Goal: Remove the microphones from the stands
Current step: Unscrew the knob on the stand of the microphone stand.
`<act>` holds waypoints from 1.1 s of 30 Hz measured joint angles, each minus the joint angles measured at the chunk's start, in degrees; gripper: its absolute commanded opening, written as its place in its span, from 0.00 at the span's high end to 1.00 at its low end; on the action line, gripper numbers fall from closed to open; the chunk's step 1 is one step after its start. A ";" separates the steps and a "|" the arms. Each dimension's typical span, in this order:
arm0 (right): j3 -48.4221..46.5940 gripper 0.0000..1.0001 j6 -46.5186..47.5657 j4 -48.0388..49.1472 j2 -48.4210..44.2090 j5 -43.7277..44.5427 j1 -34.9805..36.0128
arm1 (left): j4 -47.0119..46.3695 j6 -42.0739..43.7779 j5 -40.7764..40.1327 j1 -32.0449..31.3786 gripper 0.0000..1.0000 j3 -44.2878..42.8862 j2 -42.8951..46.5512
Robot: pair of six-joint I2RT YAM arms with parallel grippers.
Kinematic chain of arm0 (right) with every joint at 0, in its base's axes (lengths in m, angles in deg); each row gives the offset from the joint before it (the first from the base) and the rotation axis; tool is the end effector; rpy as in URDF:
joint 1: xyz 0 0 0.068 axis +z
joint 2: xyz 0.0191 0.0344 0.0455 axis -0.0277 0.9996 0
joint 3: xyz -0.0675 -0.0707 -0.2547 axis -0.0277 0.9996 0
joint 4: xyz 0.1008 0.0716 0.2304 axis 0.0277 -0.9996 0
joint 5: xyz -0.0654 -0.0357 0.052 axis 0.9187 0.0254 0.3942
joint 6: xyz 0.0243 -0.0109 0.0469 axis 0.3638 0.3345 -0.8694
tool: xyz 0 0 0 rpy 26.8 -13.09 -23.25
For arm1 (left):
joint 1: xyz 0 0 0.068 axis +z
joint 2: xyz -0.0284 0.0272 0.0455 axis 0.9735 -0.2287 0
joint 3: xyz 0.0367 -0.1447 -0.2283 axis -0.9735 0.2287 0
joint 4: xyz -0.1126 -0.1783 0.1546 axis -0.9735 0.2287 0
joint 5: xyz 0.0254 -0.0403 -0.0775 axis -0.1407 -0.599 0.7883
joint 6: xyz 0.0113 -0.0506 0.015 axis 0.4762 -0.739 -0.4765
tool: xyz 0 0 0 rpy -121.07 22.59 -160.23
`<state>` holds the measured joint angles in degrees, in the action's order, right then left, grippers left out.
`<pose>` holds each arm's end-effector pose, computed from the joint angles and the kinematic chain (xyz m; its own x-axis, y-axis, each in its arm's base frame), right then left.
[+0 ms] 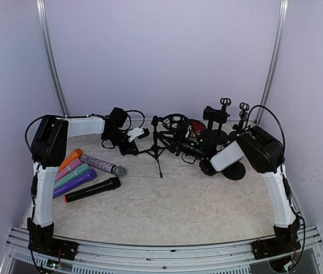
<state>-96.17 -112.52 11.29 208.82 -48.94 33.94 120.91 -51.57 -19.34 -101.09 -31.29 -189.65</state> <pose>0.3797 0.2929 0.1411 -0.8912 0.4260 -0.1557 -0.2158 -0.0965 0.9717 0.4349 -0.2099 0.1519 -0.2989 0.7710 -0.5623 0.9149 0.3991 0.0609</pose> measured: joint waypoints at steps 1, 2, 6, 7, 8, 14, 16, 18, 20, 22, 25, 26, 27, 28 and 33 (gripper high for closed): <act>-0.28 0.68 -0.02 -0.11 0.00 -0.22 0.11 | 0.00 0.00 0.00 0.00 0.97 0.00 0.00; -0.57 0.68 -0.07 -0.28 0.02 -0.46 0.22 | 0.02 0.02 0.00 0.00 0.97 0.00 0.00; -0.81 0.78 -0.28 -0.74 0.02 -0.92 0.37 | 0.04 0.20 -0.02 0.00 0.97 0.00 0.00; -0.81 0.81 -0.11 -0.85 0.02 -0.98 0.37 | 0.04 0.20 -0.04 0.00 0.97 0.00 0.00; -0.79 0.84 -0.15 -1.07 0.02 -1.01 0.35 | 0.04 0.22 -0.04 0.00 0.97 0.00 0.00; -0.20 1.00 0.46 -0.44 0.02 -0.57 0.35 | -0.02 0.39 -0.09 -0.07 0.97 0.00 0.00; -0.02 1.00 0.98 -0.24 0.02 -0.35 0.37 | -0.09 0.39 -0.39 -0.20 0.98 0.00 0.00; 0.28 1.00 2.49 0.09 -0.02 0.00 0.37 | -0.07 0.39 -0.66 -0.26 0.98 0.00 0.00; 0.85 1.00 5.44 0.22 -0.39 0.42 0.37 | 0.24 0.39 -0.92 -0.31 0.98 0.00 -0.24; 1.40 1.00 10.29 -0.68 -1.14 0.63 0.37 | 0.50 0.42 -1.07 -0.31 0.98 0.00 -0.72; 2.08 1.00 19.34 -3.56 -2.71 1.57 0.57 | 1.14 0.42 -1.25 -0.37 0.98 0.00 -1.40; 2.47 1.00 22.47 -4.46 -3.28 2.10 0.66 | 1.27 0.42 -1.31 -0.39 0.98 0.00 -1.55; 2.89 1.00 25.68 -5.18 -3.76 2.67 0.74 | 1.36 0.42 -1.33 -0.42 0.98 0.00 -1.62; 3.19 1.00 28.44 -5.57 -4.15 3.13 0.79 | 1.36 0.42 -1.33 -0.44 0.98 0.00 -1.64; 3.17 0.78 39.08 -6.99 -4.57 3.74 0.98 | 1.40 0.39 -1.33 -0.48 0.99 0.00 -1.64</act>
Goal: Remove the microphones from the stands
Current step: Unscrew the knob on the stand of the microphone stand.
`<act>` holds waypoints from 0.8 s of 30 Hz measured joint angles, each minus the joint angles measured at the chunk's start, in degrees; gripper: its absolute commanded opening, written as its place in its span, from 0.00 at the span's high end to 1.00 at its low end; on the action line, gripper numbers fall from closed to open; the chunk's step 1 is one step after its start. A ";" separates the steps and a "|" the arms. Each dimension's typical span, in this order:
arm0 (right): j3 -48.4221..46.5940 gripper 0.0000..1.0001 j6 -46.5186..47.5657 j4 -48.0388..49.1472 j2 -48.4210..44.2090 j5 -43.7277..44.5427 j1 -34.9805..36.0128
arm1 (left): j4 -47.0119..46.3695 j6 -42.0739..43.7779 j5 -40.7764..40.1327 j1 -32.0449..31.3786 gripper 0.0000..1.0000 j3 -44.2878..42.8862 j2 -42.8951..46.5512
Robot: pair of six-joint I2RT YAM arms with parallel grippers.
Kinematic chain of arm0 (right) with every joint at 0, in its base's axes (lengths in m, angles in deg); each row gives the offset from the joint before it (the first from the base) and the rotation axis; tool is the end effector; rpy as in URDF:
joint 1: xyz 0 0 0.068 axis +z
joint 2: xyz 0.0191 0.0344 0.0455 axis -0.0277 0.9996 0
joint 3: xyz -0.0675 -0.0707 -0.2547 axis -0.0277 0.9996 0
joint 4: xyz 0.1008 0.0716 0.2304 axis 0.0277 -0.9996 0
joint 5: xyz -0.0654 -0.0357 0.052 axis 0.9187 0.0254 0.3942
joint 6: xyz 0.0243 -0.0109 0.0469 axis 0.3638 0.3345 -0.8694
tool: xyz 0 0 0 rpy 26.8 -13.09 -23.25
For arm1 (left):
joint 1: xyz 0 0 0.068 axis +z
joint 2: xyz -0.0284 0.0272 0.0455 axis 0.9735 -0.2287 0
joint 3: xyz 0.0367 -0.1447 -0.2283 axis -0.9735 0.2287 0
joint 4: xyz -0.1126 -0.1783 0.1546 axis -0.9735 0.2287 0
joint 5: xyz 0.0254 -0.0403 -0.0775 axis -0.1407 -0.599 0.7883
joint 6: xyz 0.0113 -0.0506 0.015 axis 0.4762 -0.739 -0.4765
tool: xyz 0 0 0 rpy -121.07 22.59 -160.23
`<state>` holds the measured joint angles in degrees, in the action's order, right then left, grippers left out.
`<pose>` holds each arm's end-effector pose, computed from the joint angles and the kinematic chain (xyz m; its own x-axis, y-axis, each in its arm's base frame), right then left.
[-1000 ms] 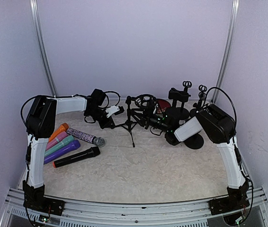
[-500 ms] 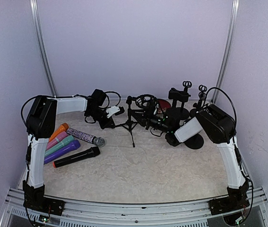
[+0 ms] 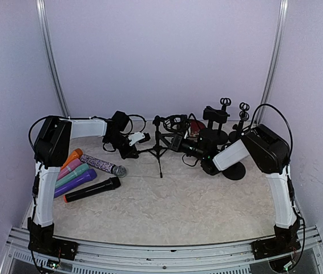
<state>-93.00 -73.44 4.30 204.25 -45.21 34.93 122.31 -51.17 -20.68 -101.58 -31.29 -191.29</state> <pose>0.3689 0.2927 0.1495 -0.5986 0.3833 -0.7034 -0.6609 0.2598 0.7041 0.4322 -0.2123 0.1372 -0.3156 0.7953 -0.5176 0.9183 0.3934 0.0446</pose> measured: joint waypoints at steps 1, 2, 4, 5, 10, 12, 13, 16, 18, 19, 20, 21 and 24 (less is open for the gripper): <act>-0.22 0.73 1.77 -0.35 0.00 -0.02 0.07 | 0.00 0.00 0.00 0.00 0.99 0.00 0.00; -0.42 0.67 2.80 -0.70 0.00 -0.02 0.09 | 0.00 0.00 0.00 0.00 0.99 0.00 0.00; -0.87 0.56 4.76 -1.90 0.00 -0.17 0.15 | 0.02 0.00 0.00 -0.02 0.99 0.00 0.00; -0.90 0.51 5.22 -2.56 0.00 -0.26 0.22 | 0.02 0.00 0.00 -0.02 0.99 0.00 0.00; 0.48 0.32 4.61 -2.34 0.04 -0.94 0.22 | 0.11 0.00 0.00 -0.02 1.00 0.00 0.00; 1.92 0.29 3.91 -1.57 -0.07 -1.11 0.22 | 0.15 0.00 0.00 0.00 1.00 0.00 0.00; 2.82 0.29 3.58 -1.51 -0.24 -1.05 0.24 | 0.20 -0.02 0.00 0.00 1.00 0.00 0.00; 8.20 0.28 2.84 -0.48 -1.92 -0.37 0.48 | 0.33 -0.09 0.22 0.02 1.00 0.00 0.00; 10.86 0.28 2.23 -0.17 -2.80 -0.07 0.94 | 0.52 -0.31 0.52 0.09 1.00 -0.02 0.00; 12.20 0.28 1.73 -0.13 -3.30 0.33 1.31 | 0.74 -0.52 0.72 0.13 1.00 -0.07 0.00; 13.51 0.28 1.16 -0.11 -3.82 0.72 1.70 | 1.05 -0.74 0.94 0.15 1.00 -0.15 0.00; 14.82 0.29 0.44 -0.09 -4.42 1.22 2.12 | 1.53 -0.94 1.14 0.33 1.00 -0.31 0.00; 18.21 0.31 -1.44 -0.15 -6.08 3.08 3.37 | 2.91 -1.40 1.99 0.39 0.99 -1.07 0.02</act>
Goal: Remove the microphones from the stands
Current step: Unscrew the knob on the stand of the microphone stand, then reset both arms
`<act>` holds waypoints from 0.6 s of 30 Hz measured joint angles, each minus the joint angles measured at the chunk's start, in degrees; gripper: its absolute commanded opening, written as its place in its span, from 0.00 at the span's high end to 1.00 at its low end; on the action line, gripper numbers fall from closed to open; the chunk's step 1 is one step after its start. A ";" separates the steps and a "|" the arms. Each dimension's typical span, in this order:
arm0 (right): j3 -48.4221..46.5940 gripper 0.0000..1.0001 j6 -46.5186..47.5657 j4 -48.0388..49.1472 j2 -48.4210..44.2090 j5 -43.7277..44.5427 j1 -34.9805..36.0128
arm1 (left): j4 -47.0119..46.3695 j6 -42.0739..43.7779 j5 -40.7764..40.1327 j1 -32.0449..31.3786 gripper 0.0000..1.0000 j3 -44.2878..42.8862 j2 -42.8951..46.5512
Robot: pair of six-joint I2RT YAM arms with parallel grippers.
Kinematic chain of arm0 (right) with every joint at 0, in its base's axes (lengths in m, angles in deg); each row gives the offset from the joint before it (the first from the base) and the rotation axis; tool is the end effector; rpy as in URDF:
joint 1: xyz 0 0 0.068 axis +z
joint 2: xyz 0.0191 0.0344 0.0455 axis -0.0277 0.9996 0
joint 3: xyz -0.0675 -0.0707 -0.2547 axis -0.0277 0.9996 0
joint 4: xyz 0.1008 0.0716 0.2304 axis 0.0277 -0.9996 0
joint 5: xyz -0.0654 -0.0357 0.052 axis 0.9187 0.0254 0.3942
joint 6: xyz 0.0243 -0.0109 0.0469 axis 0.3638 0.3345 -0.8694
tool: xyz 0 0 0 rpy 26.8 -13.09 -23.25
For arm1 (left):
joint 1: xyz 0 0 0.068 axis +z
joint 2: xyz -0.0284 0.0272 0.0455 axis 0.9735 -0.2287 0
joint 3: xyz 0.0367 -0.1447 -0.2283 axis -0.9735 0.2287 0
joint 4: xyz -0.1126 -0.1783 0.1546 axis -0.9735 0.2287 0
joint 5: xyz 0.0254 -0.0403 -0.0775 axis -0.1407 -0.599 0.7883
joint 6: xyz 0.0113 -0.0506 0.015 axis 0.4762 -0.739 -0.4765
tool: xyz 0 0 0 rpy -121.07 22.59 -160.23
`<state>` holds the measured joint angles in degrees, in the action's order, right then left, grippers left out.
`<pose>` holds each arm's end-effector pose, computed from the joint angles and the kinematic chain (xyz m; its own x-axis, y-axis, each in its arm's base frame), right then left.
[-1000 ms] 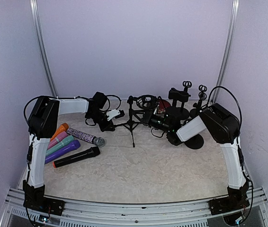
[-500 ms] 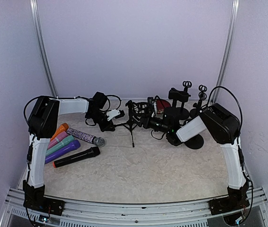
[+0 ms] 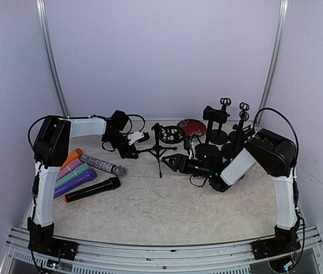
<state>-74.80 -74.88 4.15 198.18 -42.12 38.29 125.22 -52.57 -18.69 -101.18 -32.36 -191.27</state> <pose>0.3037 0.2719 0.1100 -0.7267 0.3002 -0.6179 -0.5200 0.3473 0.7804 0.4315 -0.2096 0.1408 -0.3537 0.7800 -0.5161 0.9138 0.4060 -0.0127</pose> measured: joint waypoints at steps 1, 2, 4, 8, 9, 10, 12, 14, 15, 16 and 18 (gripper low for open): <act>0.74 0.32 -0.35 -0.33 -0.39 0.66 0.39 | 0.24 -0.26 0.17 0.07 0.99 -0.26 0.00; 1.25 0.32 -0.52 -0.63 -0.68 1.16 0.74 | 0.48 -0.46 0.26 0.13 0.97 -0.46 0.00; 2.27 0.31 -0.92 -1.44 -1.33 2.29 1.70 | 1.18 -0.98 0.59 0.44 0.88 -0.81 0.13; 5.95 0.19 -0.59 -2.69 -3.98 4.28 3.91 | 2.89 -2.05 1.46 1.55 0.52 -0.81 1.53; 6.80 0.15 -0.20 -3.37 -4.81 4.68 4.46 | 3.34 -2.93 1.60 2.10 0.45 -0.79 2.45; 7.69 0.10 0.76 -4.85 -5.95 5.64 5.20 | 3.63 -3.65 1.68 2.86 0.35 -0.70 3.56; 9.16 0.00 3.45 -8.46 -8.96 7.50 7.06 | 3.65 -4.83 1.88 4.57 0.03 -0.13 6.54; 10.05 0.00 6.60 -12.35 -12.92 9.44 8.94 | 3.67 -6.32 2.08 6.95 0.01 1.33 11.34; 10.27 0.00 8.37 -14.10 -15.08 10.45 9.68 | 3.72 -7.04 2.27 8.00 0.01 2.12 13.99; 10.36 0.00 10.08 -15.96 -17.42 11.34 10.36 | 3.58 -7.54 2.45 9.11 0.01 3.06 16.83; 10.62 0.00 13.57 -19.06 -22.43 13.35 11.58 | 3.06 -8.61 2.91 11.13 0.01 5.55 22.99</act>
<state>-64.17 -61.31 -14.91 175.75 -28.77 49.88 128.28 -61.18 -15.78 -90.06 -26.81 -168.27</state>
